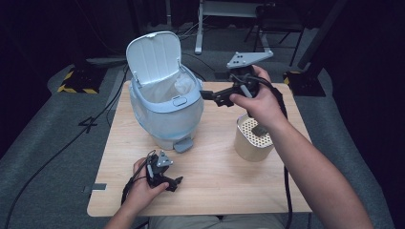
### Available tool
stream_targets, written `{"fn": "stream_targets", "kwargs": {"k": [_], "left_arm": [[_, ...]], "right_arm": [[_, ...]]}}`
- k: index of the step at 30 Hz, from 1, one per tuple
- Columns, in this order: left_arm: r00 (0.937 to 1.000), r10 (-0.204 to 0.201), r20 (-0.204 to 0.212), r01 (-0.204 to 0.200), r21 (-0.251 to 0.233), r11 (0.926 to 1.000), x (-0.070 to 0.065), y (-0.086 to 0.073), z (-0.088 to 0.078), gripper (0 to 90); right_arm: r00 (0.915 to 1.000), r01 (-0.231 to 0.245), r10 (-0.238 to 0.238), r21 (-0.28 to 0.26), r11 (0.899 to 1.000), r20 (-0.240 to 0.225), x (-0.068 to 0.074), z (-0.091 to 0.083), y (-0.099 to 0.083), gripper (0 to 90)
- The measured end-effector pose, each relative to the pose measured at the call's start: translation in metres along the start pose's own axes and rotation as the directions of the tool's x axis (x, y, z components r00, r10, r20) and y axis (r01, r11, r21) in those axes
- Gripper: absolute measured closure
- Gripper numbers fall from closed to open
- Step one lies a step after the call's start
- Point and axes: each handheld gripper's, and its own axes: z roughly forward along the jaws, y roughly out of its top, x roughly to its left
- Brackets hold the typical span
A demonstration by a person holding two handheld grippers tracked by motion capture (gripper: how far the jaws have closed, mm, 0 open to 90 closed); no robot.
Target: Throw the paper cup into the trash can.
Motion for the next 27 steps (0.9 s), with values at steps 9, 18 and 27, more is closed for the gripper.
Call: {"fn": "stream_targets", "kwargs": {"k": [9,18,27], "left_arm": [[0.9998,-0.016,-0.009,0.016,0.001,0.9999,-0.002,-0.002,-0.002,0.8],[0.9995,-0.025,-0.021,0.025,-0.001,0.9997,-0.003,-0.003,-0.003,1.1],[0.9998,-0.021,-0.005,0.02,-0.025,0.9995,0.0,-0.007,-0.008,11.9]], "right_arm": [[0.998,-0.033,0.033,0.005,0.999,0.054,-0.008,-0.051,-0.041,16.0],[0.9948,-0.055,0.053,0.025,0.998,0.087,-0.005,-0.1,-0.095,17.8],[0.987,-0.091,0.079,0.076,0.993,0.14,-0.005,-0.129,-0.144,20.6]]}}
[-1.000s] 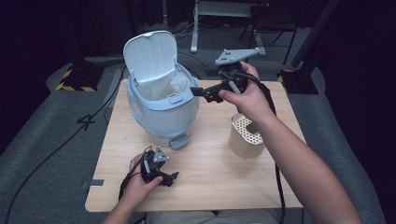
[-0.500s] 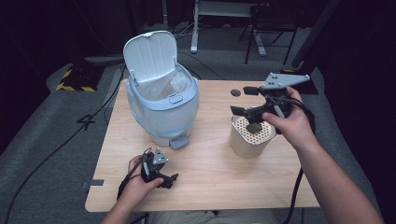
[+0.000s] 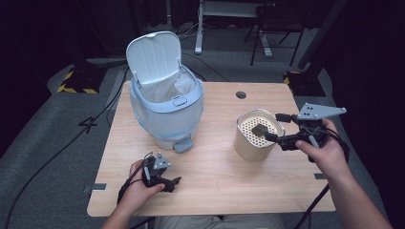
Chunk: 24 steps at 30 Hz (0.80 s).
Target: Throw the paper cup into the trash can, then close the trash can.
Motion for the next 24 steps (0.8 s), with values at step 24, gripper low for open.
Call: {"fn": "stream_targets", "kwargs": {"k": [24], "left_arm": [[0.9978,-0.064,0.018,0.066,-0.132,0.989,0.011,0.004,-0.034,22.8]], "right_arm": [[0.9838,-0.15,0.135,0.136,0.979,0.118,-0.02,0.009,-0.136,22.9]]}}
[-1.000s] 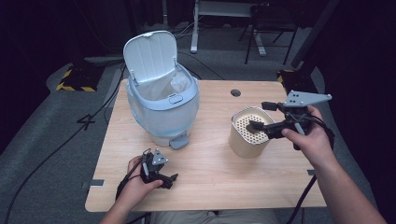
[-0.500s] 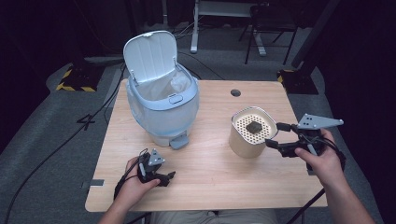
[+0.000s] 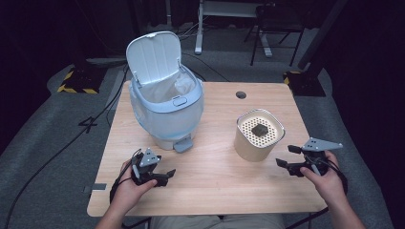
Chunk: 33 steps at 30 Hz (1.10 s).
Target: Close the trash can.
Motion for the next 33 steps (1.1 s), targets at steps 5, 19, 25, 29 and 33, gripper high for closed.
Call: {"fn": "stream_targets", "kwargs": {"k": [5,19,25,29,33], "left_arm": [[0.9997,-0.012,-0.023,0.012,-0.001,0.9999,0.0,0.004,-0.01,23.3],[0.9981,-0.012,-0.061,0.01,-0.024,0.9997,0.003,0.023,-0.038,23.8],[0.9981,-0.016,-0.06,0.012,-0.061,0.9981,0.005,0.029,-0.047,23.6],[0.9986,-0.005,-0.052,0.002,-0.072,0.9974,0.005,0.034,-0.052,23.7],[0.9988,0.025,-0.041,-0.029,-0.09,0.9956,0.007,0.045,-0.064,23.2]], "right_arm": [[0.999,-0.045,0.045,0.027,0.999,0.004,-0.006,0.017,-0.025,23.0],[0.9961,-0.034,0.026,0.099,0.995,0.084,-0.007,0.051,-0.061,15.0],[0.9952,-0.043,0.035,0.081,0.996,0.092,-0.006,0.053,-0.063,13.6],[0.9952,-0.043,0.035,0.081,0.996,0.092,-0.007,0.053,-0.063,13.5],[0.9952,-0.043,0.035,0.081,0.996,0.092,-0.006,0.053,-0.063,13.5]]}}
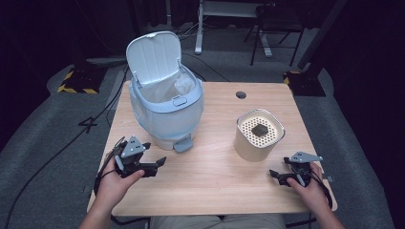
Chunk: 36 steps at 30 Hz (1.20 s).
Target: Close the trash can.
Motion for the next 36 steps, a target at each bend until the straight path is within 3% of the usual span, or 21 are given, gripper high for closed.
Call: {"fn": "stream_targets", "kwargs": {"k": [2,6,10,13,17,20,22,30,35,36], "left_arm": [[0.9996,0.026,-0.013,-0.026,-0.037,0.999,0.006,0.013,-0.013,21.1],[0.9978,0.029,-0.06,-0.032,-0.045,0.9985,0.015,0.025,-0.026,19.0],[0.9955,-0.001,-0.095,-0.008,-0.086,0.9962,0.03,0.041,-0.042,18.4],[0.9953,-0.01,-0.096,-0.001,-0.105,0.9944,0.035,0.047,-0.048,19.0],[0.9945,-0.026,-0.101,0.008,-0.177,0.9842,0.04,0.061,-0.061,20.0],[0.9939,-0.035,-0.105,0.014,-0.201,0.9795,0.042,0.066,-0.066,20.8],[0.9929,-0.04,-0.112,0.013,-0.233,0.9724,0.046,0.074,-0.072,21.9],[0.9855,-0.046,-0.164,0.002,-0.259,0.9658,0.059,0.096,-0.083,24.2],[0.978,-0.07,-0.197,0.014,-0.277,0.9608,0.069,0.113,-0.084,24.5],[0.9757,-0.09,-0.2,0.028,-0.293,0.9558,0.074,0.119,-0.083,24.6]], "right_arm": [[1.0,0.0,0.0,0.0,1.0,0.001,0.0,0.0,0.0,13.5],[1.0,-0.001,0.001,0.0,1.0,0.002,0.0,0.0,0.0,13.5],[1.0,-0.005,0.005,0.0,1.0,0.007,0.001,0.0,0.0,13.5],[1.0,-0.006,0.006,0.0,1.0,0.006,0.001,0.0,0.0,13.5],[1.0,-0.006,0.006,0.0,1.0,0.006,0.001,0.0,0.0,13.6],[1.0,-0.006,0.006,0.0,1.0,0.006,0.001,0.0,0.0,13.6],[1.0,-0.006,0.006,0.0,1.0,0.006,0.001,0.0,0.0,13.6],[1.0,-0.006,0.006,0.0,1.0,0.007,0.001,0.0,0.0,13.6],[1.0,-0.006,0.006,0.0,1.0,0.006,0.001,0.0,0.0,13.6],[1.0,-0.006,0.006,0.0,1.0,0.007,0.001,0.0,0.0,13.6]]}}
